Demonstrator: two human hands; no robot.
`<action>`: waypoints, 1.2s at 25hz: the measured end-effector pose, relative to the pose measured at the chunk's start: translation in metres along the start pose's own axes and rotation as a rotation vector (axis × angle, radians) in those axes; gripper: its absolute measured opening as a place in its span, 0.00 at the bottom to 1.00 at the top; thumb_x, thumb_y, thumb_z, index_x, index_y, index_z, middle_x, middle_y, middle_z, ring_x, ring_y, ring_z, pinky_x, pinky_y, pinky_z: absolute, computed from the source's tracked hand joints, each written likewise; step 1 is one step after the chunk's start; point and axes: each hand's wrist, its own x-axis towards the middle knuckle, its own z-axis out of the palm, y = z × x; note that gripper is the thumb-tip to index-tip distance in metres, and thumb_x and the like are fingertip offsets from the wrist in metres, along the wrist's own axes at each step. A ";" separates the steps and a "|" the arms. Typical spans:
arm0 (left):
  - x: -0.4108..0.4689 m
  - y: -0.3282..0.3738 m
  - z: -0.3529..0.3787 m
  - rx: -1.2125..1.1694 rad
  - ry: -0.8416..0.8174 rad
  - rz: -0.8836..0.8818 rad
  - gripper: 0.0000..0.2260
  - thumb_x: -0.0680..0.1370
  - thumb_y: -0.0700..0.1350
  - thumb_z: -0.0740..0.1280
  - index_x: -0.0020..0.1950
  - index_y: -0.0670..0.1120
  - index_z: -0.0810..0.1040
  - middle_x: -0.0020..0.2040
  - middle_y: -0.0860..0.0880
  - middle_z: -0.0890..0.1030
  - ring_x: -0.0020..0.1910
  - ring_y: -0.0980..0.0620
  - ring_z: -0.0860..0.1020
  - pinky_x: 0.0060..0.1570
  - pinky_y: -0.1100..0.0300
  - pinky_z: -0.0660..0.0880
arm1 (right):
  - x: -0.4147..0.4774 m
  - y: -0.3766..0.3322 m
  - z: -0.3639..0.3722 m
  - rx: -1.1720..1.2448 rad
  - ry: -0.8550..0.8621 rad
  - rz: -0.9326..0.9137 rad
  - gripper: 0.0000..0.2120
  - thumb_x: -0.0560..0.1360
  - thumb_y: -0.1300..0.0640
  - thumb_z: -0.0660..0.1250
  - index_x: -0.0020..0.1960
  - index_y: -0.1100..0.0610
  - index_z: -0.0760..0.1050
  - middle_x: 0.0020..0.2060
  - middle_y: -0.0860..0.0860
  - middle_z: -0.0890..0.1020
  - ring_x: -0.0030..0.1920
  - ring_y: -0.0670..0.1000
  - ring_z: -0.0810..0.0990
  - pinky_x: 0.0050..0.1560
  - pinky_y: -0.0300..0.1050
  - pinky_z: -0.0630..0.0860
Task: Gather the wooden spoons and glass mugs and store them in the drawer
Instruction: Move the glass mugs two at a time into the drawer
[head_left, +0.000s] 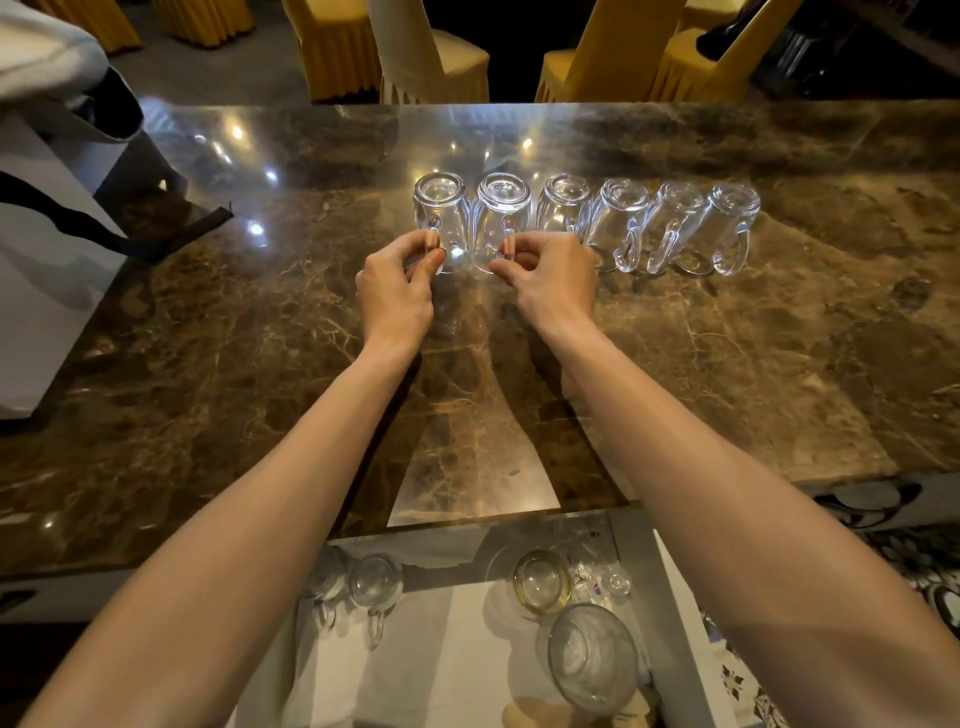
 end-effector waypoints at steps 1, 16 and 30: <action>-0.001 0.002 -0.001 -0.008 -0.002 0.001 0.12 0.76 0.42 0.67 0.59 0.44 0.80 0.53 0.49 0.83 0.53 0.56 0.80 0.57 0.60 0.76 | -0.002 -0.002 -0.002 0.005 0.000 -0.008 0.05 0.70 0.56 0.74 0.45 0.55 0.83 0.40 0.49 0.85 0.43 0.45 0.82 0.50 0.45 0.79; -0.054 0.033 -0.047 0.018 -0.058 0.058 0.13 0.76 0.43 0.68 0.60 0.44 0.79 0.54 0.51 0.82 0.53 0.58 0.79 0.57 0.63 0.75 | -0.063 -0.020 -0.046 0.078 -0.031 -0.115 0.05 0.69 0.56 0.74 0.45 0.53 0.83 0.38 0.46 0.84 0.41 0.40 0.82 0.48 0.43 0.80; -0.139 0.045 -0.102 0.024 -0.062 0.084 0.10 0.75 0.45 0.69 0.56 0.48 0.81 0.51 0.54 0.83 0.50 0.61 0.80 0.55 0.60 0.76 | -0.156 -0.028 -0.073 0.167 -0.061 -0.179 0.10 0.68 0.58 0.75 0.48 0.51 0.83 0.36 0.36 0.80 0.40 0.31 0.79 0.43 0.26 0.75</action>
